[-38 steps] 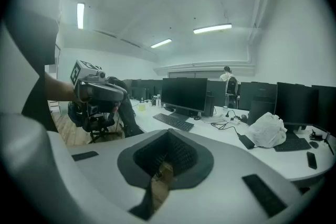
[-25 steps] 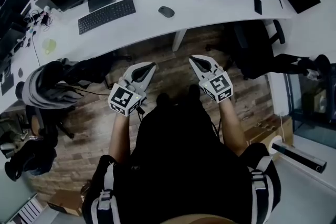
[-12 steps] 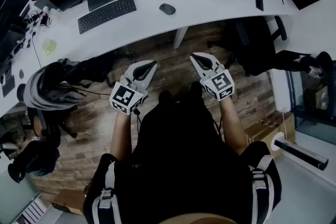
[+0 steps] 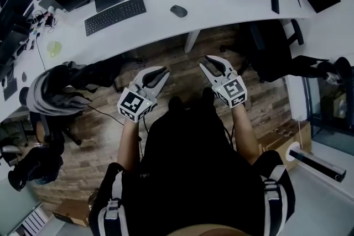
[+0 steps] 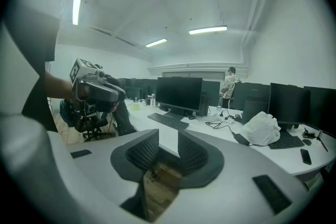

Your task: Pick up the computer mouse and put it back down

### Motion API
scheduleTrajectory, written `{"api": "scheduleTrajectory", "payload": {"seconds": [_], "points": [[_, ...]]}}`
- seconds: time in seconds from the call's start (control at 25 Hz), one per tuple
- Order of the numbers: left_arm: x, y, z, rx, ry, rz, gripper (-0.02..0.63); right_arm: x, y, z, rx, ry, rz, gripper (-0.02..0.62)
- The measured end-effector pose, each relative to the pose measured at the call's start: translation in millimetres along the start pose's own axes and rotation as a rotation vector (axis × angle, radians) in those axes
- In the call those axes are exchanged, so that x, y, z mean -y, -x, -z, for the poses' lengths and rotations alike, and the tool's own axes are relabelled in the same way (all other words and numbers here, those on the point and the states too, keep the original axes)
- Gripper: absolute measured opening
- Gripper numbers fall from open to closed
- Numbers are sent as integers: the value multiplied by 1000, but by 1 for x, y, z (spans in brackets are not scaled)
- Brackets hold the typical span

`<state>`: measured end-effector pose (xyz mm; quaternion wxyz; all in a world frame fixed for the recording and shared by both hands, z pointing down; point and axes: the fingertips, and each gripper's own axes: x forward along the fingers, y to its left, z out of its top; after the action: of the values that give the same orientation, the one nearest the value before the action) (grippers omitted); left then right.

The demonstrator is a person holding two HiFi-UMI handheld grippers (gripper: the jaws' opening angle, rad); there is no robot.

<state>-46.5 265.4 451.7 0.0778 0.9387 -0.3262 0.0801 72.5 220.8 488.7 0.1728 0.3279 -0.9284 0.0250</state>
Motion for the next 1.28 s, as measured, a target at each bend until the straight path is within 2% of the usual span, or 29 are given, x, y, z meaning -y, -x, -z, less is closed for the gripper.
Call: {"api": "scheduleTrajectory", "payload": {"seconds": [0.2,0.64,0.76,1.28], "points": [[-5,2,0,4,-4,-4,131,-3,-4,-1,11,2,-4,206],[-6,8,-3,26,-3,3,232,-5,1,-2,6,9,19,285],[-4,10,2,18,-6,11,256,-4,1,0,-3,24,39,337],[-4,10,12,-24,14,-1,268,3,-6,9,-7,-11,31,330]]}}
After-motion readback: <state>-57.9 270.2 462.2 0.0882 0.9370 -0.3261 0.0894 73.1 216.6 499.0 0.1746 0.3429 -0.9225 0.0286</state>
